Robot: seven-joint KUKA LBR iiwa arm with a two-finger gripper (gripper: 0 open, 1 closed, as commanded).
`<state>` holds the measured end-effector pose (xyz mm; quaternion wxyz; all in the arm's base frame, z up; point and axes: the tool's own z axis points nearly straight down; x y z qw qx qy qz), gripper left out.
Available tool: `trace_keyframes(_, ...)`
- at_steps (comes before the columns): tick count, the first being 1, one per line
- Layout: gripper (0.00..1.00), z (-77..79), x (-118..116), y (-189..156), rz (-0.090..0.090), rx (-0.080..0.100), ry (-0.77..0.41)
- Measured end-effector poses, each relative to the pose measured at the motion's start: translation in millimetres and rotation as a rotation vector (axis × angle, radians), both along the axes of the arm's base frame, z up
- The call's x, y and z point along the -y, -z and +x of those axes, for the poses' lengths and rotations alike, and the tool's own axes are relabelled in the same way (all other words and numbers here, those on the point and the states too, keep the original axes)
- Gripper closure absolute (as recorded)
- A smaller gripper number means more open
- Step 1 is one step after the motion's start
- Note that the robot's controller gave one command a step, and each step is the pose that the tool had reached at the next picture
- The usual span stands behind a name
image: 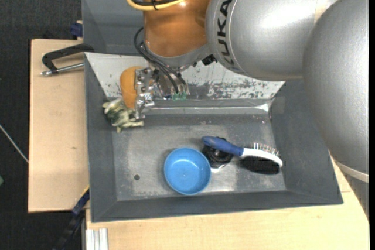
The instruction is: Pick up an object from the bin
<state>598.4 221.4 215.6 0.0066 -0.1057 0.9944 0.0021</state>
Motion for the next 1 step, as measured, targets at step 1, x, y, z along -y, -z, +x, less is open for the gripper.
trace_keyframes(1, 1.0, -37.5, 16.2, 69.4, -0.008, -0.017, -0.299)
